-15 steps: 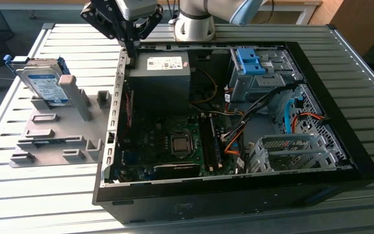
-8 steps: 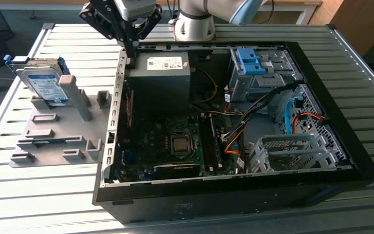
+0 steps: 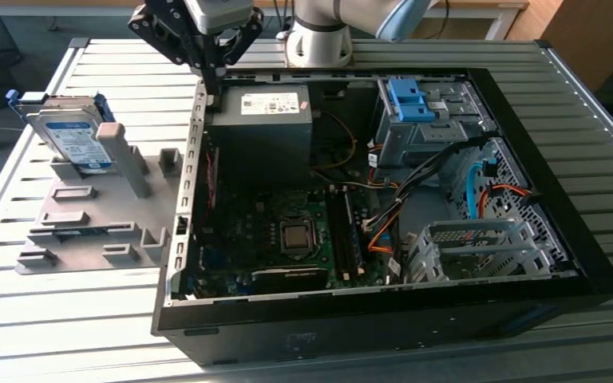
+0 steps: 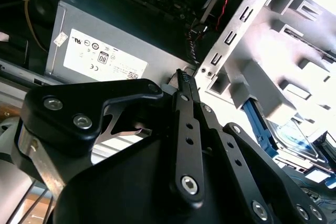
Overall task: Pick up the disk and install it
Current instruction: 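Reach for the disk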
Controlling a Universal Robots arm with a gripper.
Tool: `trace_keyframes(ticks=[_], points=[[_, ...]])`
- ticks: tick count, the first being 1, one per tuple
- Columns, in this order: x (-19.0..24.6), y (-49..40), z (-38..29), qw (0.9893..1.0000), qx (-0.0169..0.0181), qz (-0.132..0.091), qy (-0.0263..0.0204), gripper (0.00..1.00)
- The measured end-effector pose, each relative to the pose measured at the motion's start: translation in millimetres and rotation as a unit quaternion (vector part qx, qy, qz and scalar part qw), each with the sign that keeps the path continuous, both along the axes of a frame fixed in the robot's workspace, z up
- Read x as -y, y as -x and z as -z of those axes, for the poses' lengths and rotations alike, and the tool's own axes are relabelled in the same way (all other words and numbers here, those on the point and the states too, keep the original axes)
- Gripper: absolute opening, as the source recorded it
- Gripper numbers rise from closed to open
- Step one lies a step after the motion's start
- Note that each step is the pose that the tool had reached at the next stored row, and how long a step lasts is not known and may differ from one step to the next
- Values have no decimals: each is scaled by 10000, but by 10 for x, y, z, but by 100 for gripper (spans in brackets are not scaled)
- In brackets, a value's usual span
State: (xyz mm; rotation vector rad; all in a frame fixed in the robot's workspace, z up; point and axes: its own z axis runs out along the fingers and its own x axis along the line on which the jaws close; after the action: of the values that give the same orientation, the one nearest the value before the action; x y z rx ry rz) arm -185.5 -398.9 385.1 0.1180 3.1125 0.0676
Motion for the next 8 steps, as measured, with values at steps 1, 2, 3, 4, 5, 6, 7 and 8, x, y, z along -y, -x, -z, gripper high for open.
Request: trace_keyframes(ticks=[1,2,3,4,5,6,7,8], points=[[0,3,1,10000,0,0,0,11],[0,6,1,10000,0,0,0,11],[0,9,1,10000,0,0,0,11],[0,12,1,10000,0,0,0,11],[0,15,2,10000,0,0,0,11],[0,18,2,10000,0,0,0,11],[0,21,2,10000,0,0,0,11],[0,24,2,10000,0,0,0,11]])
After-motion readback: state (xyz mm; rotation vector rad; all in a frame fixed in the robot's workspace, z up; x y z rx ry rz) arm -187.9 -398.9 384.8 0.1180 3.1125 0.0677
